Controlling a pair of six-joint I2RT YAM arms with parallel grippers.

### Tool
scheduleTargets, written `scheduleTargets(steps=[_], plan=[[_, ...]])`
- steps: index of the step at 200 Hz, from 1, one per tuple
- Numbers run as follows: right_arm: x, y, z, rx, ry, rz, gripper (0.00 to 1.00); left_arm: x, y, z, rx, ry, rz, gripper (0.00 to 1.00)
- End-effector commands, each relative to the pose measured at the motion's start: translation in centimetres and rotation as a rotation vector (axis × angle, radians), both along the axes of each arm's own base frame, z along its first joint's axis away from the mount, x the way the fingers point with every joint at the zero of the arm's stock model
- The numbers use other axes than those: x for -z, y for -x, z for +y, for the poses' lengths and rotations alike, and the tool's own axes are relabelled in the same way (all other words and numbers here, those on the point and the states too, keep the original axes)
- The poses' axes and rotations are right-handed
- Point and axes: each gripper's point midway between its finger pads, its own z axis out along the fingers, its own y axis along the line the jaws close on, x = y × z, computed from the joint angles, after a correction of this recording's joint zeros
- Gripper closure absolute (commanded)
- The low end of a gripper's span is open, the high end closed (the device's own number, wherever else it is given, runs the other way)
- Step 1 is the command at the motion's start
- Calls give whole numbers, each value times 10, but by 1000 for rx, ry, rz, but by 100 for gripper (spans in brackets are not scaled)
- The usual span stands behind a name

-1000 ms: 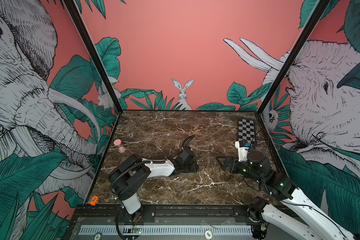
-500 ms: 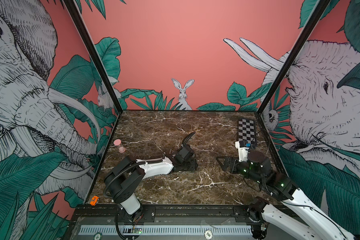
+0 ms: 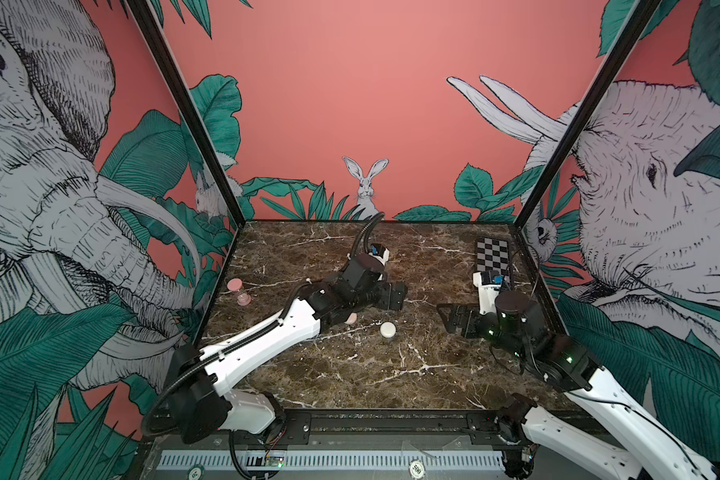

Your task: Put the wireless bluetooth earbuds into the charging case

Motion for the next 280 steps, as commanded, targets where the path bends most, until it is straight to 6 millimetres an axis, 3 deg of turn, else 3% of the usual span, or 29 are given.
scheduleTargets(steps=[1,32,47,92,133,165,200,221,239,251,264,272,280], plan=[[18,-12,-32,104,224,-13,2,-22,-11,52,-104,-197,-192,1],[16,-30,-48,156,393,-92,2,-40,-19,92,-234,-218,-382,1],[11,-39,-58,212,444,-139,2,-32,-24,120,-322,-245,-413,1],[7,-69,-89,418,555,-322,2,15,-28,200,-537,-293,-401,1],[46,-100,-138,618,595,-283,2,76,-30,264,-701,-423,-307,1],[90,-119,-175,695,692,-267,2,97,-43,283,-709,-477,-316,1],[127,-136,-185,694,720,-263,2,126,-61,296,-693,-562,-256,1],[125,-149,-187,706,686,-306,2,134,-67,306,-693,-578,-273,1],[138,-157,-193,697,651,-306,2,144,-71,318,-714,-558,-283,1],[147,-165,-180,584,623,-284,2,147,-77,318,-687,-570,-305,1],[163,-161,-187,565,540,-257,2,149,-83,314,-647,-594,-333,1],[156,-165,-193,594,507,-338,2,152,-86,313,-638,-597,-342,1],[161,-165,-191,570,519,-281,2,155,-89,310,-629,-586,-353,1]])
